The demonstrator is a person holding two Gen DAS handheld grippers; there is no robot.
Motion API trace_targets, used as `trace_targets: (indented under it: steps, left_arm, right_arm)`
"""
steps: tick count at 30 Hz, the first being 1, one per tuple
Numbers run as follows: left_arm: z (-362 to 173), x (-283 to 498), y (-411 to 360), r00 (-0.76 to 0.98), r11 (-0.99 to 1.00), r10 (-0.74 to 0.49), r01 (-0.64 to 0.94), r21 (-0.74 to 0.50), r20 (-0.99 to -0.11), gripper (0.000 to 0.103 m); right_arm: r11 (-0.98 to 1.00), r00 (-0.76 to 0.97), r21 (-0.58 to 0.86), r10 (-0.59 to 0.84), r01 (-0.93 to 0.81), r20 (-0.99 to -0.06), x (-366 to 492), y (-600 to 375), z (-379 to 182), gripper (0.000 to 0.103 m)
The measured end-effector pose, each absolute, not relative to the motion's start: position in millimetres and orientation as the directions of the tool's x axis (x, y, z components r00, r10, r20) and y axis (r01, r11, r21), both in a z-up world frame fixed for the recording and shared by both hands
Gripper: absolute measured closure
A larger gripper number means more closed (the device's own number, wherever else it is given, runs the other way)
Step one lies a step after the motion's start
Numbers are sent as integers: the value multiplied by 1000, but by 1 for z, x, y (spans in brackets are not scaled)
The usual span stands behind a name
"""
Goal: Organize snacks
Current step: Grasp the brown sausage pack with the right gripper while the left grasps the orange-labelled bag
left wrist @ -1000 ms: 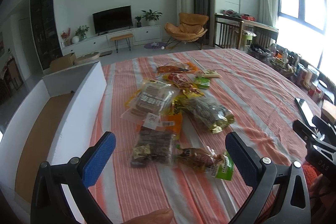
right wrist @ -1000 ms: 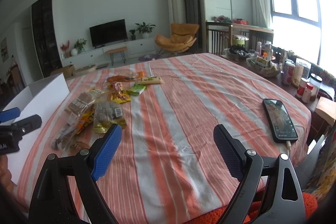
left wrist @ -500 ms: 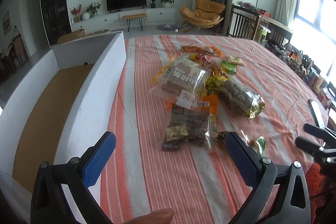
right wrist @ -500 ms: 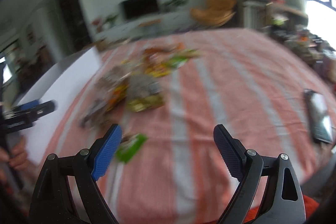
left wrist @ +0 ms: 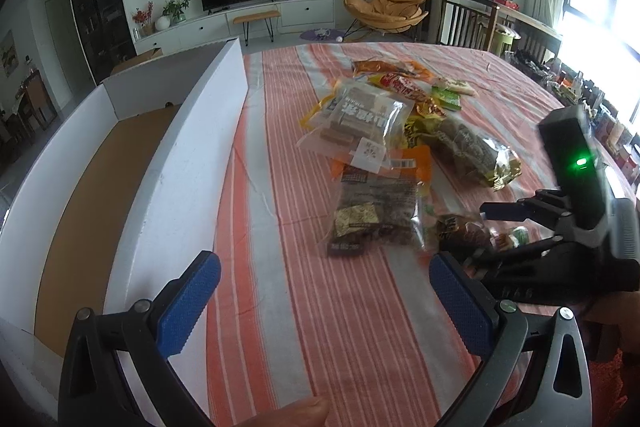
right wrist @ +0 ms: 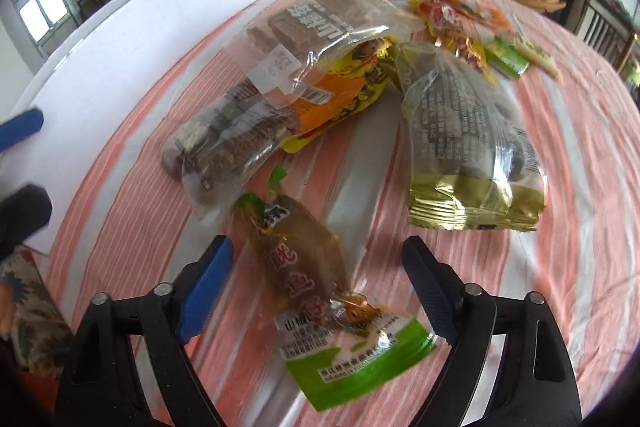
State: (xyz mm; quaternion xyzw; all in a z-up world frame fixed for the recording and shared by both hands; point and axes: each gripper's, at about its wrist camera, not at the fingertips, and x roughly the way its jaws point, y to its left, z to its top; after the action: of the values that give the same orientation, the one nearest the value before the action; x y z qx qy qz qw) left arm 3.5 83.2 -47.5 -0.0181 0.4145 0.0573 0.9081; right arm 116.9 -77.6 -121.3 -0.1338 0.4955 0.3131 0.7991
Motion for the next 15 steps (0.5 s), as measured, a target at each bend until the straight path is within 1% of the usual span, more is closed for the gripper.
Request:
trace_targets:
  steps: [1,2,5,8,11,12,14,15]
  left_arm:
    - [-49,4,84,644,992,93,-122,18,-759,0]
    - [-51,5,85,637,992,95,-125,19,-765,0]
    - [-58,12,86,615,993,84,-121,11,-784,0]
    - [-64,30,82,579,996,20,-78,-31,-815,0]
    - [-68,64,73,544,996,-82,15,-88,-835,0]
    - [-69,75,70,529,995,-99,37,-93,-843,0]
    - [-75,100,62,489,987,-157,104,-121,-858,0]
    - [-80,112,59,473,986,-162,117,-120,-866,0]
  right_arm:
    - [775,330,85,363,-626,-872,117,-79,-120,53]
    - [776,323,106,378,-622,-868,115,-82,-117,55]
    - [805,312,141,376,-576,-872,109,-98,-116,58]
    - [850,319,215,398,-482,-860,93,-125,-113,59]
    - [913,409,182,334,-366,-849,94,-150,-110,60]
    - [926,432,179,319,-333,-844,94,-158,-109,60]
    - [944,460,194,302,-268,-835,98,-175,-108,60]
    - [946,468,208,304,-247,-830,100,-181,-108,60]
